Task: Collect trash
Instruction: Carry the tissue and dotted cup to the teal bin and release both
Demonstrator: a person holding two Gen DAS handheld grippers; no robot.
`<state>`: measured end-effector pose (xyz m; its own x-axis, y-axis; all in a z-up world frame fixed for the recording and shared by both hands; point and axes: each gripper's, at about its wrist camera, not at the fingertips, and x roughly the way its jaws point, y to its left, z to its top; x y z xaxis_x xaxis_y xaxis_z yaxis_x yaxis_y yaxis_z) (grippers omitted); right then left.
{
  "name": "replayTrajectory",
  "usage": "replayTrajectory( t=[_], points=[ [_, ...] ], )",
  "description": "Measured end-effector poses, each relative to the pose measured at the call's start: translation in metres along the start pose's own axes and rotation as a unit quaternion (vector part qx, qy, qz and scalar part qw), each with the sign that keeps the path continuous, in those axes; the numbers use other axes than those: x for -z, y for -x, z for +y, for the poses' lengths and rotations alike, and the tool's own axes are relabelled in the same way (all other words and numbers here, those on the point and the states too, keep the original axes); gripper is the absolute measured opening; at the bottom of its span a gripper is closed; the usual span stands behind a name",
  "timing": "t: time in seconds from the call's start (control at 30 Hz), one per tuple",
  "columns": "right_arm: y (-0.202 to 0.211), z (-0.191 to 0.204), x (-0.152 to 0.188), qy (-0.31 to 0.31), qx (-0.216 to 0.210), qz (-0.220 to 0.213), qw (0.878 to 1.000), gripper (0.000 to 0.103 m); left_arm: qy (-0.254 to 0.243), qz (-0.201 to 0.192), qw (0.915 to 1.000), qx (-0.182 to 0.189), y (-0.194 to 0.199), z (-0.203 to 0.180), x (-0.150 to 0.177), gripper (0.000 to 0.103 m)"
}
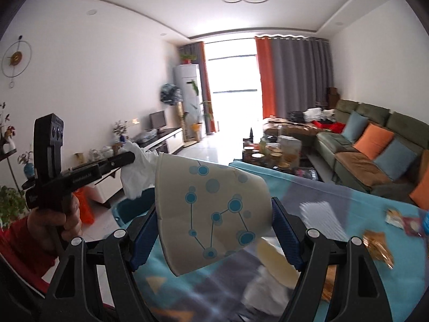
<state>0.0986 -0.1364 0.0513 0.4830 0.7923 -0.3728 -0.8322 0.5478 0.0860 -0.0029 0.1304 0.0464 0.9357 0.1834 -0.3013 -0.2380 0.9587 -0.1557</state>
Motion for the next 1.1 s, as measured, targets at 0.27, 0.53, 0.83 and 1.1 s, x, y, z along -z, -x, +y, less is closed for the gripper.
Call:
replayTrajectory(
  t=[0.27, 0.53, 0.83, 1.1],
  points=[
    [-0.066, 0.036, -0.023, 0.014, -0.068, 0.022, 0.997, 0.076, 0.019, 0.005, 0.9966, -0.080, 0.028, 0.070, 0.007, 0.005],
    [-0.136, 0.068, -0.041, 0.020, -0.117, 0.057, 0.991, 0.076, 0.036, 0.025, 0.9902, -0.132, 0.043, 0.133, 0.022, 0.005],
    [-0.212, 0.108, -0.041, 0.021, -0.131, 0.118, 0.984, 0.076, 0.054, 0.053, 0.9844, -0.159, 0.031, 0.173, 0.041, 0.005],
    [-0.283, 0.146, -0.033, 0.030, -0.121, 0.196, 0.973, 0.076, 0.081, 0.093, 0.9783, -0.167, -0.005, 0.199, 0.065, 0.005]
  ],
)
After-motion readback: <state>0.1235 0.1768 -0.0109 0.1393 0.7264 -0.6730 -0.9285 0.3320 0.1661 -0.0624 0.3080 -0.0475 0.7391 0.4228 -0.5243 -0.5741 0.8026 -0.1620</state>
